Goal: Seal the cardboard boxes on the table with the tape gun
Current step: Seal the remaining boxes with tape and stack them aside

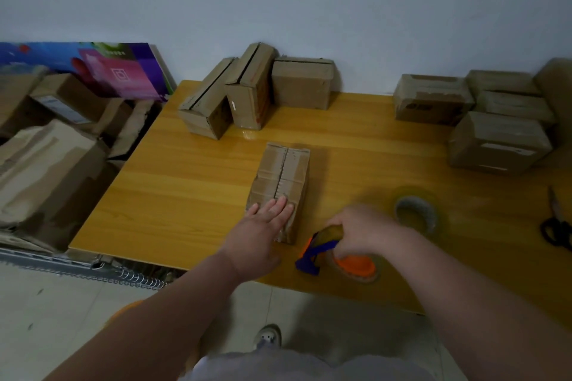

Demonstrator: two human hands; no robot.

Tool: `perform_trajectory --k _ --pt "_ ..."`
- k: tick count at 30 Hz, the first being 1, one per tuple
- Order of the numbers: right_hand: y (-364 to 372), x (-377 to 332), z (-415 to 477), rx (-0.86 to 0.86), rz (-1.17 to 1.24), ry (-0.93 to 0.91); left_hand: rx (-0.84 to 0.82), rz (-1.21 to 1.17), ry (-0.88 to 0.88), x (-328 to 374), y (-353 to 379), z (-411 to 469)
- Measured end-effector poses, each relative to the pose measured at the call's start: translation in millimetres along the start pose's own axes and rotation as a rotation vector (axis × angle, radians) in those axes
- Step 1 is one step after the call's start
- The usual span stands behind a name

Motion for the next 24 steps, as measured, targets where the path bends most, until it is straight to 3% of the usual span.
perform_trajectory --k 8,13,19,24 --pt "12 52 -17 0.337 0.199 0.209 0.100 0.128 -0.066 4 -8 5" --pt "43 55 -26 0.329 0.244 0.196 0.108 0.160 -0.057 3 -27 10" --pt "51 41 -30 0.340 0.144 0.106 0.121 0.153 -0.192 -7 -83 35" --pt "70 32 -28 0.180 0.009 0.034 0.107 0.059 -0.206 -9 -131 57"
Point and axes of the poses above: each hand's wrist, its own z-axis towards the middle knuckle, its own y-axis out of the palm, x = y × z, the point moved 6 cm from there along z, towards the middle knuckle
